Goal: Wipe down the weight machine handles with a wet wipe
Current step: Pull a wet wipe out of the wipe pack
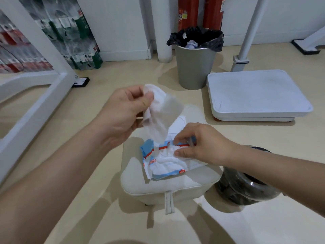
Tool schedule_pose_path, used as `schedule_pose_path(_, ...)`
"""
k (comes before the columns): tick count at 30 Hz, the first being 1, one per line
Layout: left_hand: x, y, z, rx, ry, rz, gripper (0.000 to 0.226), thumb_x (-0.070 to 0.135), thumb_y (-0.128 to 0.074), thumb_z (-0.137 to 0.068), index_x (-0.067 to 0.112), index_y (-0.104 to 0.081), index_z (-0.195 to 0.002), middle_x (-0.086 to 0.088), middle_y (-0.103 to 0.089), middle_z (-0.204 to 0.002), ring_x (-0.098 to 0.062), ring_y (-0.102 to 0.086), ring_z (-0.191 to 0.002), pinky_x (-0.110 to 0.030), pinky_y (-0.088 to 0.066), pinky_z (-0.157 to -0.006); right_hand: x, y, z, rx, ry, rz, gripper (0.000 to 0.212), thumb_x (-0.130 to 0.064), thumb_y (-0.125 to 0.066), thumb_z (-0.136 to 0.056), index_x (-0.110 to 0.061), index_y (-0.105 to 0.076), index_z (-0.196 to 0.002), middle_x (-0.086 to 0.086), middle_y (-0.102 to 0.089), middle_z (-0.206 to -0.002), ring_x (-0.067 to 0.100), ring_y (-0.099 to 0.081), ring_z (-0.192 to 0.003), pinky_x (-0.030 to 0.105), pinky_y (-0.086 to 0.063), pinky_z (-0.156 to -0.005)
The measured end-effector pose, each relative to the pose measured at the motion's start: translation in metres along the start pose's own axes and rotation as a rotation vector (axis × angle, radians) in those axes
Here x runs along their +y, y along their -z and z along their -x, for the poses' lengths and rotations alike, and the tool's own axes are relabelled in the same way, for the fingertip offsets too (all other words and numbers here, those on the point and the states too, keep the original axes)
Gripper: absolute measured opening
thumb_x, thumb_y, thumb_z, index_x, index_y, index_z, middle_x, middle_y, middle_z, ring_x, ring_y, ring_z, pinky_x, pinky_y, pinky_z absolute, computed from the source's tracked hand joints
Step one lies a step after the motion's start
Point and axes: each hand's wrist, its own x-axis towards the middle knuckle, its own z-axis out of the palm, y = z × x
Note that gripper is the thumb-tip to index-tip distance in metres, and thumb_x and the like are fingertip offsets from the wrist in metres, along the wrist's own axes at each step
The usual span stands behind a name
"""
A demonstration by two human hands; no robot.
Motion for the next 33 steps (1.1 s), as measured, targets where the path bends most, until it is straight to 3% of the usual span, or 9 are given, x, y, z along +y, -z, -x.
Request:
schedule_pose_path(5,-0.011,0.021,0.003,-0.156,0.089,-0.277,0.032,-0.013,-0.044,-0.09,0.011,-0.06,-0.077,0.002,-0.058,-0.064,-0.007,-0.05,-0.055,-0.015,-0.039,-0.049,-0.005,0.014,0.002,-0.015,0.047,-0.267,0.052,-0.04,-0.077,-0.074,-0.033,-0.059,-0.122,-0.012,-0.059,-0.108,0.001,-0.055,-0.1,0.01,-0.042,-0.083)
schedule_pose_path(10,-0.018,0.026,0.0,-0.125,0.241,-0.587,0.017,0.011,-0.058,-0.088,0.026,-0.065,-0.093,0.0,-0.069,-0.071,-0.01,-0.057,-0.053,-0.02,-0.042,-0.048,-0.003,0.007,0.0,0.122,0.511,0.448,0.02,-0.037,-0.057,-0.086,-0.028,-0.073,-0.096,-0.007,-0.063,-0.102,0.018,-0.059,-0.095,0.03,-0.04,-0.067)
schedule_pose_path(12,-0.023,0.025,-0.001,-0.099,0.287,-0.553,0.025,0.014,-0.059,-0.088,0.033,-0.061,-0.105,0.001,-0.071,-0.074,-0.008,-0.06,-0.054,-0.018,-0.044,-0.047,0.003,0.005,0.004,0.067,0.525,0.508,0.022,-0.036,-0.051,-0.089,-0.027,-0.072,-0.087,-0.01,-0.065,-0.096,0.017,-0.059,-0.092,0.03,-0.036,-0.064)
schedule_pose_path(14,-0.027,0.026,-0.004,-0.148,0.357,-0.392,0.032,0.01,-0.057,-0.09,0.027,-0.06,-0.116,-0.004,-0.075,-0.091,-0.013,-0.068,-0.072,-0.022,-0.052,-0.064,0.008,0.003,0.008,0.025,0.507,0.488,0.024,-0.035,-0.048,-0.093,-0.027,-0.07,-0.092,-0.013,-0.065,-0.095,0.014,-0.056,-0.092,0.033,-0.037,-0.064)
schedule_pose_path(17,-0.033,0.026,-0.006,-0.228,0.462,-0.171,0.027,0.003,-0.054,-0.09,0.013,-0.067,-0.111,-0.009,-0.073,-0.103,-0.018,-0.069,-0.083,-0.027,-0.057,-0.072,0.018,-0.002,0.01,0.035,0.478,0.339,0.023,-0.033,-0.052,-0.092,-0.025,-0.072,-0.101,-0.009,-0.064,-0.102,0.015,-0.054,-0.096,0.034,-0.046,-0.072)
schedule_pose_path(20,-0.035,0.027,-0.007,-0.33,0.484,-0.125,0.031,0.004,-0.06,-0.077,0.015,-0.073,-0.103,-0.012,-0.071,-0.102,-0.019,-0.068,-0.081,-0.025,-0.055,-0.066,0.023,0.0,0.015,0.18,0.531,0.323,0.019,-0.025,-0.059,-0.089,-0.014,-0.074,-0.091,0.006,-0.06,-0.101,0.021,-0.052,-0.09,0.029,-0.044,-0.073)
schedule_pose_path(24,-0.031,0.027,-0.006,-0.623,0.425,-0.583,0.041,0.017,-0.053,-0.072,0.032,-0.073,-0.103,-0.008,-0.067,-0.086,-0.022,-0.053,-0.073,-0.031,-0.043,-0.069,0.012,0.026,0.012,0.503,0.55,0.296,0.019,-0.016,-0.062,-0.079,-0.001,-0.069,-0.088,0.016,-0.058,-0.093,0.022,-0.048,-0.081,0.025,-0.037,-0.073)
schedule_pose_path(30,-0.03,0.014,-0.002,-0.853,0.51,-0.728,0.038,0.01,-0.049,-0.078,0.025,-0.075,-0.102,0.005,-0.056,-0.065,-0.009,-0.045,-0.057,-0.019,-0.039,-0.054,0.029,0.002,0.016,0.117,0.667,0.423,0.022,-0.022,-0.052,-0.089,-0.011,-0.07,-0.095,0.008,-0.064,-0.096,0.027,-0.056,-0.077,0.036,-0.049,-0.065)
schedule_pose_path(33,-0.026,0.021,-0.003,-0.871,0.49,-0.544,0.036,0.009,-0.048,-0.079,0.016,-0.074,-0.104,0.001,-0.065,-0.075,-0.01,-0.053,-0.063,-0.018,-0.044,-0.056,0.031,0.001,0.015,0.042,0.677,0.478,0.025,-0.026,-0.048,-0.092,-0.014,-0.069,-0.094,0.004,-0.064,-0.096,0.027,-0.055,-0.08,0.036,-0.046,-0.067)
